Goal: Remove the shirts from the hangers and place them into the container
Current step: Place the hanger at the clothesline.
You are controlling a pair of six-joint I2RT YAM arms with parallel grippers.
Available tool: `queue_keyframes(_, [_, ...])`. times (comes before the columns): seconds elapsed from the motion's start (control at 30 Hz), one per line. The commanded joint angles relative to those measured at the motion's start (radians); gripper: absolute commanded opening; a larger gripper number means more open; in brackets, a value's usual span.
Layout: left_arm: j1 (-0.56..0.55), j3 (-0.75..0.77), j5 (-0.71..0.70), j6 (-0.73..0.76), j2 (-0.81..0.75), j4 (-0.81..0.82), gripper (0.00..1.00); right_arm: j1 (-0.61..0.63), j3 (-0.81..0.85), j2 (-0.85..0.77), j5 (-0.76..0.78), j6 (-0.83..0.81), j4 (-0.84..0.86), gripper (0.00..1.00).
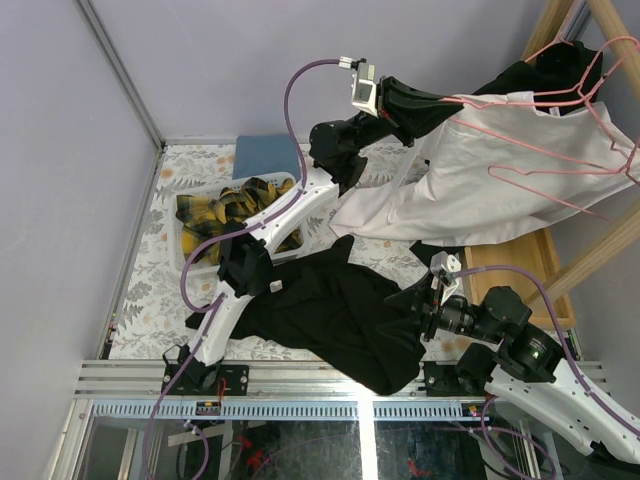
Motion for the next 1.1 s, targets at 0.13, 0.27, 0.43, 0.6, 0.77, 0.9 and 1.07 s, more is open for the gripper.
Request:
queue_keyframes(0.13, [-0.035, 0.022, -0.097, 0.047, 0.0, 0.005, 0.0, -0.001, 0.008, -0.001, -0.032, 0.008, 0.043, 0.78])
queue_keyframes(0.27, [-0.048, 0.07, -0.068, 0.059, 0.032, -0.069, 0.0, -0.001, 0.012, -0.001, -0.03, 0.002, 0.043, 0.79])
queue_keyframes(0.43, [-0.058, 0.053, -0.056, 0.018, 0.062, -0.069, 0.0, -0.002, 0.011, 0.002, -0.036, 0.006, 0.045, 0.79])
queue_keyframes(0.6, [-0.062, -0.09, -0.045, -0.027, 0.019, -0.006, 0.11, -0.002, 0.01, -0.002, -0.03, 0.003, 0.041, 0.79])
queue_keyframes(0.77, [-0.062, -0.264, -0.055, 0.02, -0.093, 0.0, 0.5, -0.002, 0.015, -0.004, -0.026, -0.004, 0.031, 0.79])
queue_keyframes(0.9, [-0.057, -0.42, -0.069, 0.106, -0.229, -0.032, 0.74, -0.002, 0.007, -0.009, -0.018, -0.012, 0.021, 0.79])
queue_keyframes(1.07, [-0.047, -0.603, -0.072, 0.222, -0.412, -0.149, 1.0, -0.001, -0.003, 0.007, -0.004, -0.015, 0.023, 0.8])
